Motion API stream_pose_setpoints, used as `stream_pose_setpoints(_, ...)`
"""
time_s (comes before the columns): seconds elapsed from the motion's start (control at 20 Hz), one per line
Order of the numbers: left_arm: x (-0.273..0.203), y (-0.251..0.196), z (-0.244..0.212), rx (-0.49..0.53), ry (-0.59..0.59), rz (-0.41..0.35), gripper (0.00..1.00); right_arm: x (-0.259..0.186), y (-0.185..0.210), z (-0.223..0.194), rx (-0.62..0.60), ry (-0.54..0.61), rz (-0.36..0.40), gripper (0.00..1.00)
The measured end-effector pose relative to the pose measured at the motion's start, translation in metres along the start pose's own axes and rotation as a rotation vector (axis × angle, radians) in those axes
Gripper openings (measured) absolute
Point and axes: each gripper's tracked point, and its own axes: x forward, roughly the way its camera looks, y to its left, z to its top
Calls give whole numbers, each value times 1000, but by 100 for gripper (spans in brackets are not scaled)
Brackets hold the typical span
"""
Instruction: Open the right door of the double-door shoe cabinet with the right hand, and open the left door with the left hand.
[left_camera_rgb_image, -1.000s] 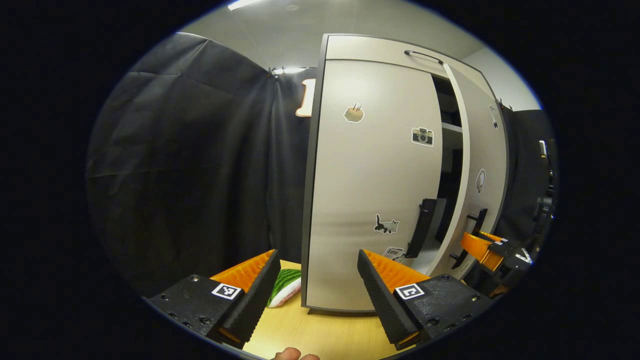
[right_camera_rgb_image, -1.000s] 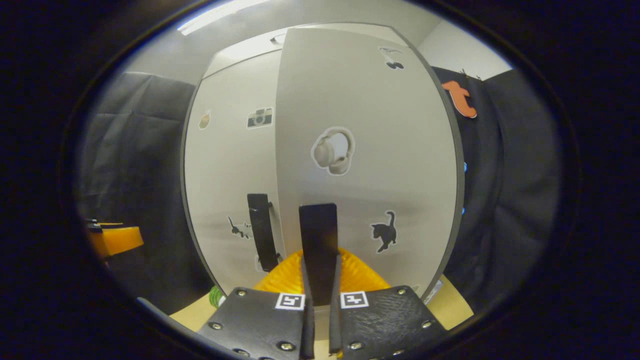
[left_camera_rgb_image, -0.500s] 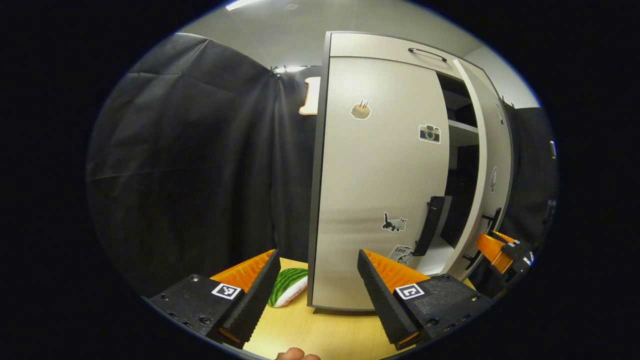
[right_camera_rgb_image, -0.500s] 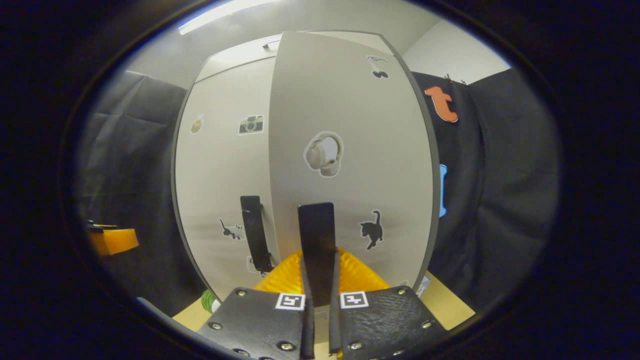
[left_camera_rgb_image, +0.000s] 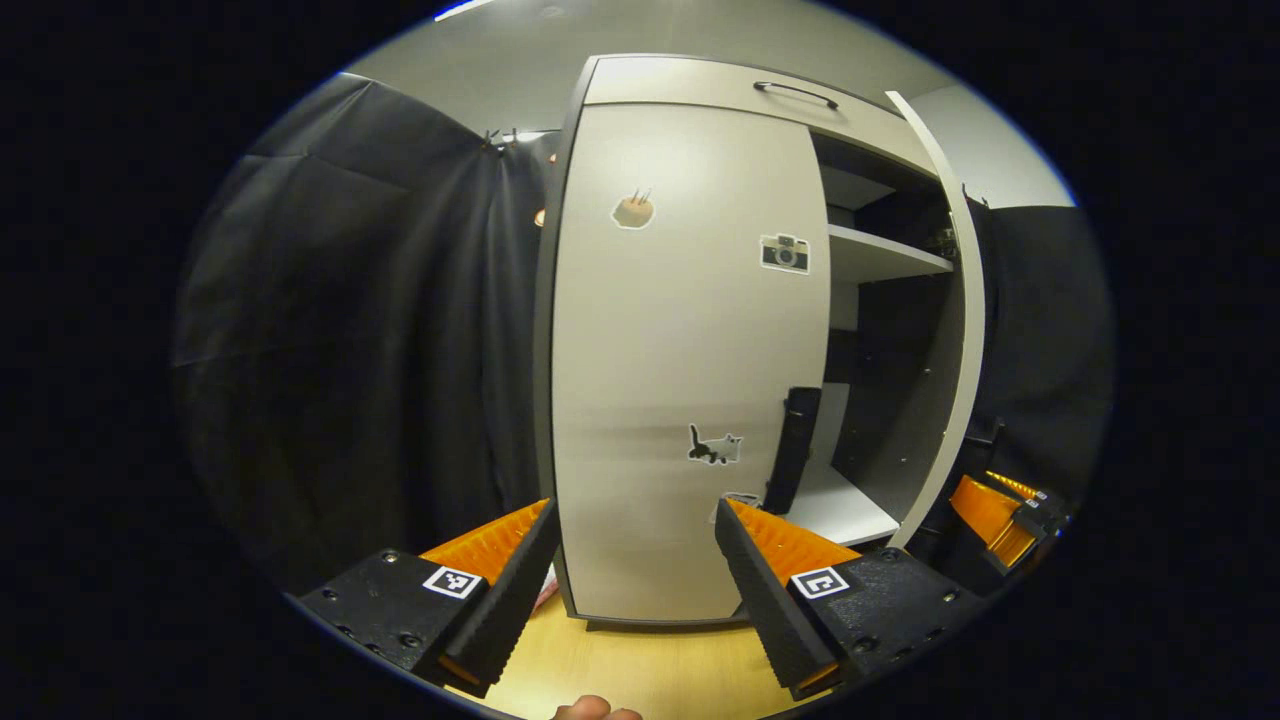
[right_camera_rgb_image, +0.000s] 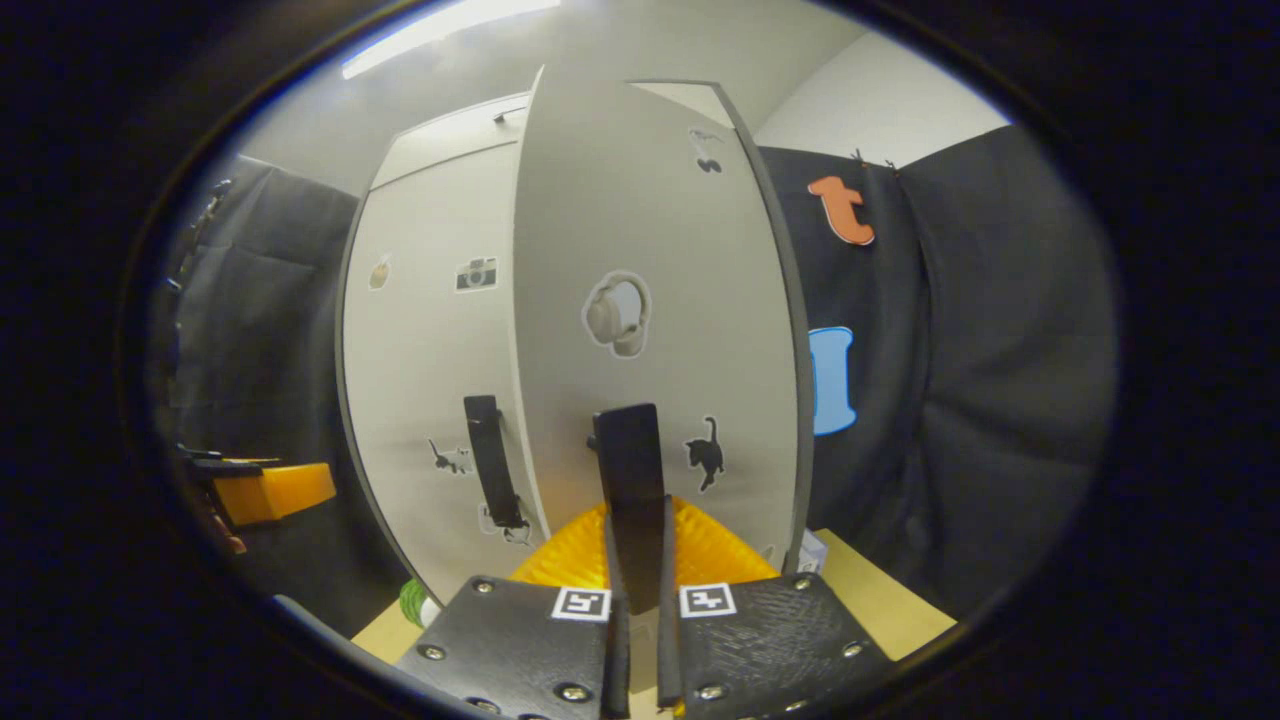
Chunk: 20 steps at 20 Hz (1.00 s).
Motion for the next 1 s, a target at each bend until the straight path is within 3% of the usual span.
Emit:
stream_pose_setpoints(0.15,5,-13,-3,-3,6,-32,96,-8,-14,1,-20,6,-15,5)
stream_pose_setpoints(0.65,15,-55,-18,-7,42,-139,97,-46,-67,10,-28,15,-120,3)
stream_pose_setpoints(1.0,19,-64,-25,-6,54,-151,97,-57,-99,14,-41,18,-174,3)
